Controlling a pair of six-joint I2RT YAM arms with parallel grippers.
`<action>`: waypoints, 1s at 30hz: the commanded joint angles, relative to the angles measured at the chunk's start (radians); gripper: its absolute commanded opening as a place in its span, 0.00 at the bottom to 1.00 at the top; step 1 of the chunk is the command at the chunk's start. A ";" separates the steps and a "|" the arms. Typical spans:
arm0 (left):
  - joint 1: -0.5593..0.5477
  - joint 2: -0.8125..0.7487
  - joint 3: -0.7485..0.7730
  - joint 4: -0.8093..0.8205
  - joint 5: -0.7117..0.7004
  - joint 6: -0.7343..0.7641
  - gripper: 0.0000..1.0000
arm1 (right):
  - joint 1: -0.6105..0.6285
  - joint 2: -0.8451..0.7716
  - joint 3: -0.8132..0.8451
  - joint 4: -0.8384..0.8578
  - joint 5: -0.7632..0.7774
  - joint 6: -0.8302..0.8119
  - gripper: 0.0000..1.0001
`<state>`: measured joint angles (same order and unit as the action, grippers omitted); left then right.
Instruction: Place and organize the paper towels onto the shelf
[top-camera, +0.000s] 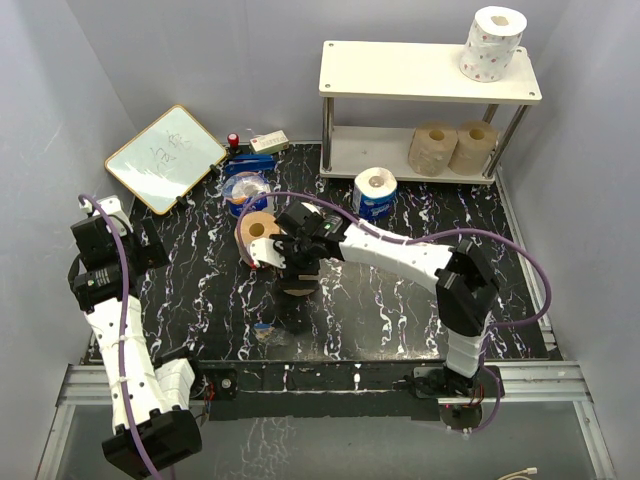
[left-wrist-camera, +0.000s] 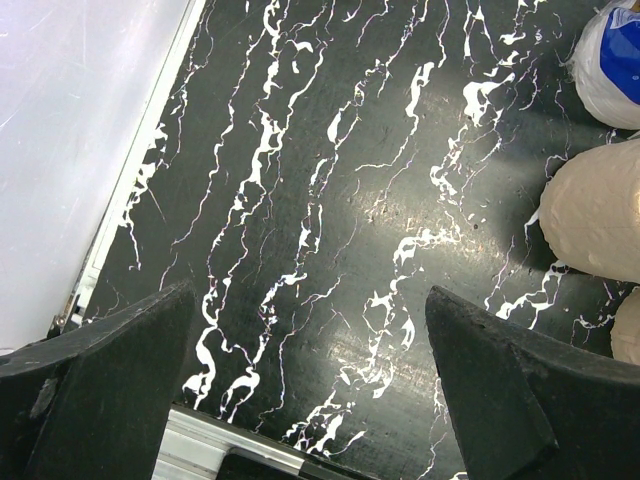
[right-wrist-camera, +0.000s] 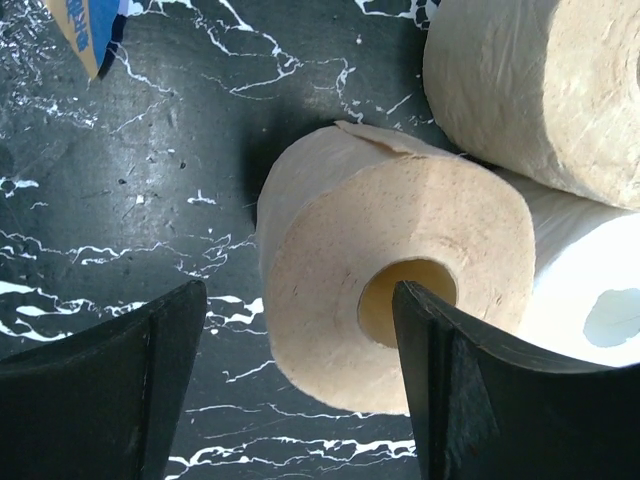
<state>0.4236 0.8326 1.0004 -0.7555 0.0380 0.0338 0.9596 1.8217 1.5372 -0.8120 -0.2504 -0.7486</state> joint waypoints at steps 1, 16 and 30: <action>0.007 -0.018 -0.002 0.011 0.007 0.004 0.98 | 0.000 0.012 0.073 0.031 -0.007 0.005 0.73; 0.006 -0.007 -0.001 0.012 0.013 0.006 0.98 | 0.001 0.047 0.026 0.056 0.046 -0.030 0.60; 0.007 -0.006 -0.004 0.013 0.014 0.009 0.98 | 0.000 0.059 -0.015 0.083 0.086 -0.019 0.16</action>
<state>0.4236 0.8303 1.0004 -0.7555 0.0418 0.0341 0.9604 1.8664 1.5406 -0.7776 -0.1886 -0.7761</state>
